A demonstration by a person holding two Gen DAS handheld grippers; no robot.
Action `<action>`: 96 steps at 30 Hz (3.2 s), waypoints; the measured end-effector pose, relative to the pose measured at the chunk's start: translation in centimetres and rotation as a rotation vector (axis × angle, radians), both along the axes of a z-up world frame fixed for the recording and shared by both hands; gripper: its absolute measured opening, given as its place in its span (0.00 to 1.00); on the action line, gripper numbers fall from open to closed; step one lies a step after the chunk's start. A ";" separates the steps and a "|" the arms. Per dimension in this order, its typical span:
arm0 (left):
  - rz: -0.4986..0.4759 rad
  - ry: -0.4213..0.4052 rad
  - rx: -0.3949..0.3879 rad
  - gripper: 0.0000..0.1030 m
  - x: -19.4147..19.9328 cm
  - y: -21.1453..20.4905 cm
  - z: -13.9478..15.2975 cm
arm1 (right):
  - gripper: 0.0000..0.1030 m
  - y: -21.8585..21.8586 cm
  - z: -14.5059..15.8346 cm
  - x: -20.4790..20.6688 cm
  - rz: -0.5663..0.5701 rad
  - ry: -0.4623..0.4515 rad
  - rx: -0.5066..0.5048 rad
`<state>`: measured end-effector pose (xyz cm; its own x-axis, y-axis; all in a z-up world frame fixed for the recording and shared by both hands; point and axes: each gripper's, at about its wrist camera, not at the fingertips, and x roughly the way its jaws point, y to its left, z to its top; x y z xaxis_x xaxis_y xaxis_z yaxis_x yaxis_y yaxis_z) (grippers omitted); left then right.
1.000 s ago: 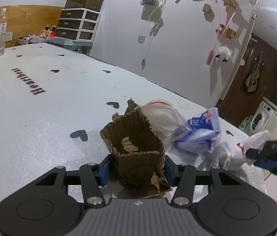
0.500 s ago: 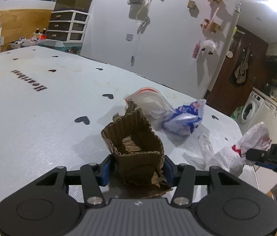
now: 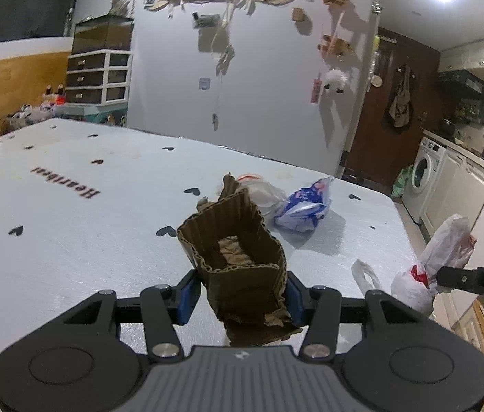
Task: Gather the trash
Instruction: 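Carry the cardboard box and white bag in both tools over the wastebasket, then open both tools to drop the box and bag into the wastebasket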
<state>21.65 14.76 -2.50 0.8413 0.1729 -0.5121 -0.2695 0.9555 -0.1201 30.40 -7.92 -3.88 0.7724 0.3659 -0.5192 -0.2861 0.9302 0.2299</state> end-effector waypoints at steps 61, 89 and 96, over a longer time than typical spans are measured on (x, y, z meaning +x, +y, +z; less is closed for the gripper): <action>-0.446 0.079 0.067 0.51 -0.9 -29.3 -3.5 | 0.18 -27.8 -5.0 -12.1 -0.262 -0.003 -0.029; -0.480 0.433 0.025 0.51 9.7 -32.4 -20.7 | 0.18 -30.6 -19.1 -3.4 -0.239 0.292 -0.073; -0.472 0.462 0.002 0.52 11.0 -31.5 -22.8 | 0.18 -28.2 -23.0 0.5 -0.209 0.400 -0.036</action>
<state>32.68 -16.72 -25.28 0.5209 -0.1598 -0.8385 0.1550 0.9837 -0.0911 30.91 -36.11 -26.86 0.5635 0.2001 -0.8015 0.0133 0.9679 0.2510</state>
